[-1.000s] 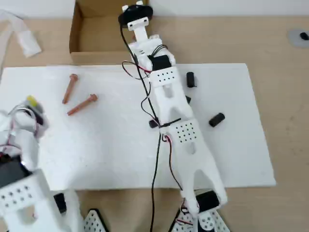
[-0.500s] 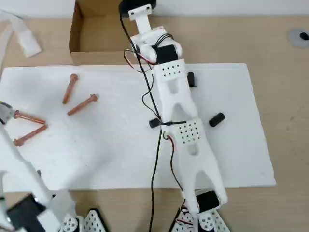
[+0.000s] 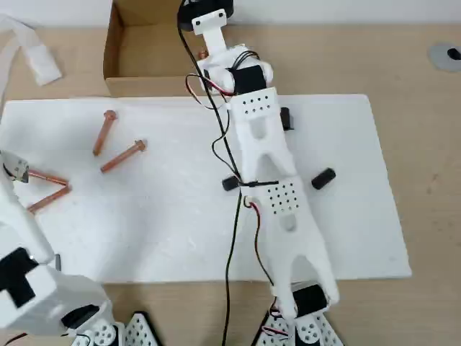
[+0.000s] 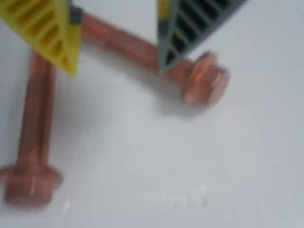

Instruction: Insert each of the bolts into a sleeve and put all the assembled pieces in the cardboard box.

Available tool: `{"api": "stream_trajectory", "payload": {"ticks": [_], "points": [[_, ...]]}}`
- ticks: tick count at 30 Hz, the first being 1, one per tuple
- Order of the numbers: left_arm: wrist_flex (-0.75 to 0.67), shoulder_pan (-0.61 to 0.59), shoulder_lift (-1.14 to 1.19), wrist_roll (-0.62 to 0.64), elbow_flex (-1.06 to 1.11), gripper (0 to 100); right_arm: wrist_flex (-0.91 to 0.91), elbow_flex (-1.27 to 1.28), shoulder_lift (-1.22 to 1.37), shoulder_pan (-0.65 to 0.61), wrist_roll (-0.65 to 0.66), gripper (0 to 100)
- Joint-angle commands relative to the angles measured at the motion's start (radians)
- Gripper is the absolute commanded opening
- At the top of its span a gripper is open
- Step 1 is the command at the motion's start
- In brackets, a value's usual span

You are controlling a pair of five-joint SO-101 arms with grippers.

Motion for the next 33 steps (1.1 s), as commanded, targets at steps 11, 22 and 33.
{"api": "stream_trajectory", "payload": {"ticks": [11,22,33], "points": [[-0.035,0.114,0.209,0.044,-0.203,13,0.031,-0.053,-0.110,0.016,0.003,21.7],[-0.035,0.106,0.364,0.078,-0.292,12,0.075,-0.053,-0.110,0.021,0.005,21.7],[-0.183,0.040,0.374,0.087,-0.282,12,0.074,-0.053,-0.110,0.015,0.003,21.7]]}}
